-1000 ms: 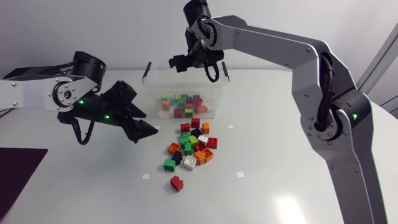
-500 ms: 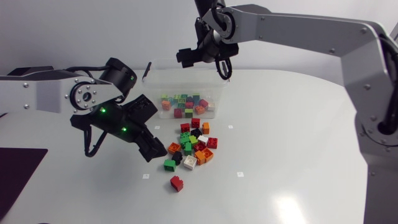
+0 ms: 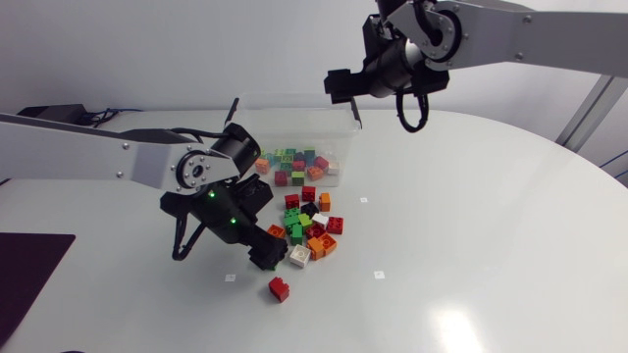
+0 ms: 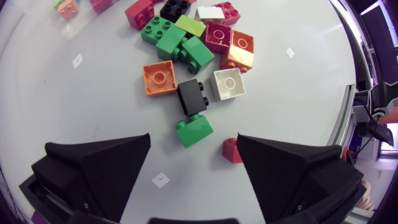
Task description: Place the duplo bricks in the container
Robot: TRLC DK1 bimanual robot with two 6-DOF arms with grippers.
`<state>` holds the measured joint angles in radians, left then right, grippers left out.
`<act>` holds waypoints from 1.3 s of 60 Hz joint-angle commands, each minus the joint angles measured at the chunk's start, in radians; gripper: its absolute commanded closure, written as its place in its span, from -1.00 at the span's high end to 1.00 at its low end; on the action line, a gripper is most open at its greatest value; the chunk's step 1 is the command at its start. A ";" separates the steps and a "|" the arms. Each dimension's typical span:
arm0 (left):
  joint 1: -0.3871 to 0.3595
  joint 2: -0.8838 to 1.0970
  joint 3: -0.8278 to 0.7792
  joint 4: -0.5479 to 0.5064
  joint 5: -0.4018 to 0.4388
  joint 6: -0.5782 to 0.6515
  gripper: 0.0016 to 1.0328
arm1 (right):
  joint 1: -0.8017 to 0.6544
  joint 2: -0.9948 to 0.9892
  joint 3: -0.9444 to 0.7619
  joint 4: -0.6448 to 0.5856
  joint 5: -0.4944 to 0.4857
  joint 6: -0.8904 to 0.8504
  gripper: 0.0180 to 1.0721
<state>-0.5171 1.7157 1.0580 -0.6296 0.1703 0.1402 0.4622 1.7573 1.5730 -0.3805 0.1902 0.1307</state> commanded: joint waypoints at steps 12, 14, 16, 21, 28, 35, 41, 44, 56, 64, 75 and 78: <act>-0.043 0.114 0.040 0.030 -0.072 -0.134 0.74 | -0.030 -0.156 -0.209 0.048 0.011 0.012 0.85; -0.052 0.125 0.043 0.034 -0.083 -0.137 0.74 | -0.030 -0.170 -0.232 0.054 0.011 0.009 0.85; -0.054 0.139 0.048 0.039 -0.089 -0.149 0.74 | -0.031 -0.188 -0.257 0.061 0.009 0.004 0.85; -0.057 0.156 0.053 0.061 -0.114 -0.165 0.65 | -0.031 -0.223 -0.309 0.063 0.006 0.003 0.85; -0.058 0.160 0.057 0.082 -0.132 -0.180 0.48 | -0.030 -0.274 -0.380 0.065 0.000 0.003 0.85; -0.058 0.165 0.054 0.096 -0.134 -0.189 0.22 | -0.017 -0.318 -0.455 0.072 -0.008 0.001 0.85; -0.058 0.165 0.042 0.103 -0.138 -0.189 0.03 | -0.003 -0.352 -0.516 0.088 -0.009 0.000 0.85; -0.057 0.163 0.033 0.102 -0.138 -0.189 -0.12 | 0.001 -0.364 -0.539 0.089 -0.018 -0.003 0.85; -0.047 0.125 0.003 0.085 -0.140 -0.182 -0.27 | 0.013 -0.394 -0.605 0.089 -0.032 -0.005 0.85; -0.044 0.090 -0.018 0.082 -0.141 -0.179 -0.27 | 0.024 -0.407 -0.628 0.089 -0.032 -0.009 0.85; -0.038 0.055 -0.023 0.051 -0.158 -0.177 -0.25 | 0.049 -0.427 -0.636 0.078 -0.032 -0.019 0.85; -0.041 0.038 -0.027 0.044 -0.167 -0.177 -0.14 | 0.059 -0.430 -0.642 0.075 -0.032 -0.020 0.85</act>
<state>-0.5629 1.7958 1.0592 -0.5686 0.0166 -0.0261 0.5037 1.3483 0.9615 -0.3065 0.1577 0.1261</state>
